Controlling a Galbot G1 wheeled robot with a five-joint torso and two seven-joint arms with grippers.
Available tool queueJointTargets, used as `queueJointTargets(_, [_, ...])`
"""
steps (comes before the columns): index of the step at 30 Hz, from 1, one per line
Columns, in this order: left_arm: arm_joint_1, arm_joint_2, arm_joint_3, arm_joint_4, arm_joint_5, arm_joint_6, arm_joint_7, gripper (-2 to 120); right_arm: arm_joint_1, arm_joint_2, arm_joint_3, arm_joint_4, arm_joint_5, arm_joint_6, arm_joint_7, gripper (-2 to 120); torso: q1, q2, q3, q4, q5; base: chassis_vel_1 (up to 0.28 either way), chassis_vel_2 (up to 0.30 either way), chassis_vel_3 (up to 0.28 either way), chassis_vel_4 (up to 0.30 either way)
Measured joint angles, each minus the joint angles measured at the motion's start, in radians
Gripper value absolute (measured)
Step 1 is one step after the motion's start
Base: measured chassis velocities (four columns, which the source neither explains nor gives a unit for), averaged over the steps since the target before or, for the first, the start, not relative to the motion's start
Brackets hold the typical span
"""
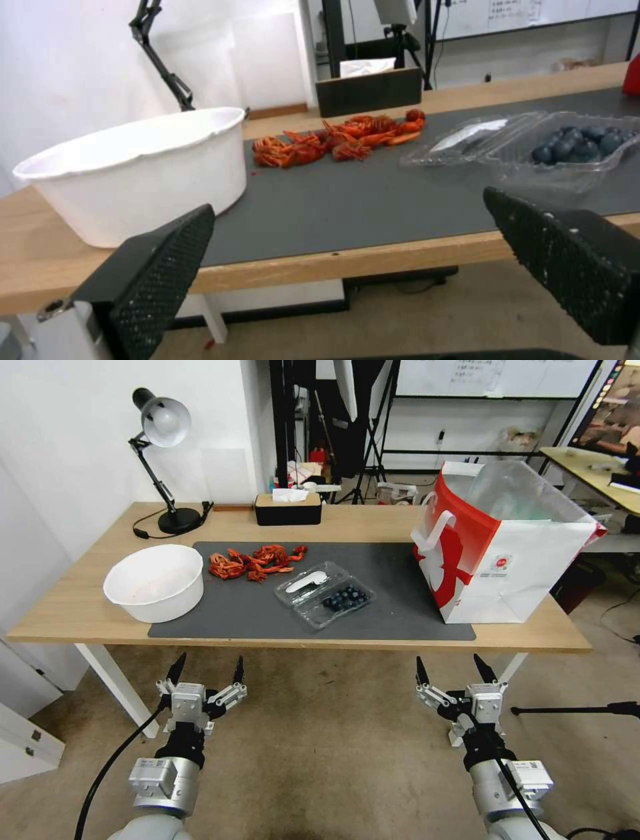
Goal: Close the takeout container lid, then place the container into the takeout bag.
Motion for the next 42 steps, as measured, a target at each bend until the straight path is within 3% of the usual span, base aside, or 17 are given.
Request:
queueJointTargets(22, [-0.001,0.007,0.007,-0.001,-0.008,0.0,-0.01,100,-0.002,0.001,0.0,0.001,-0.001,0.0,-0.001,100,0.0,0.0,0.0,0.0002,0.0,0.0,0.0,0.0,0.0])
queueJointTargets(26, [-0.01,0.091,0.108,-0.03,-0.105,0.01,-0.132,100,-0.091,0.073,-0.037,0.061,-0.052,-0.021,-0.072,100,0.0,0.0,0.0,-0.0003,0.0,0.0,0.0,0.0,0.0])
queueJointTargets(27, [-0.01,0.091,0.108,-0.03,-0.105,0.01,-0.132,100,-0.091,0.073,-0.037,0.061,-0.052,-0.021,-0.072,100,0.0,0.0,0.0,-0.0003,0.0,0.0,0.0,0.0,0.0])
queueJointTargets(29, [-0.015,0.15,0.177,-0.049,-0.17,0.017,-0.213,100,-0.13,0.105,-0.052,0.088,-0.076,-0.032,-0.103,100,0.0,0.0,0.0,-0.0004,-0.0005,0.0,0.0,0.0,0.0])
queueJointTargets(31, [-0.016,0.161,0.185,-0.05,-0.177,0.018,-0.222,100,-0.134,0.108,-0.051,0.09,-0.078,-0.032,-0.103,100,0.0,0.0,0.0,-0.0005,0.0001,0.0,0.0,0.0,0.0])
queueJointTargets(34, [-0.017,0.216,0.256,-0.062,-0.248,0.034,-0.311,100,-0.136,0.11,-0.045,0.093,-0.078,-0.029,-0.094,100,0.0,0.0,0.0,0.0002,0.0001,0.0,0.0,0.0,0.0])
queueJointTargets(37, [-0.021,0.245,0.282,-0.068,-0.288,0.042,-0.356,100,-0.135,0.11,-0.042,0.093,-0.078,-0.027,-0.09,100,0.0,0.0,0.0,-0.0001,0.0,0.0,0.0,0.0,0.0])
queueJointTargets(42, [-0.024,0.247,0.283,-0.065,-0.291,0.041,-0.36,100,-0.132,0.109,-0.04,0.093,-0.077,-0.025,-0.09,100,0.0,0.0,0.0,0.0001,0.0,0.0,0.0,0.0,0.0])
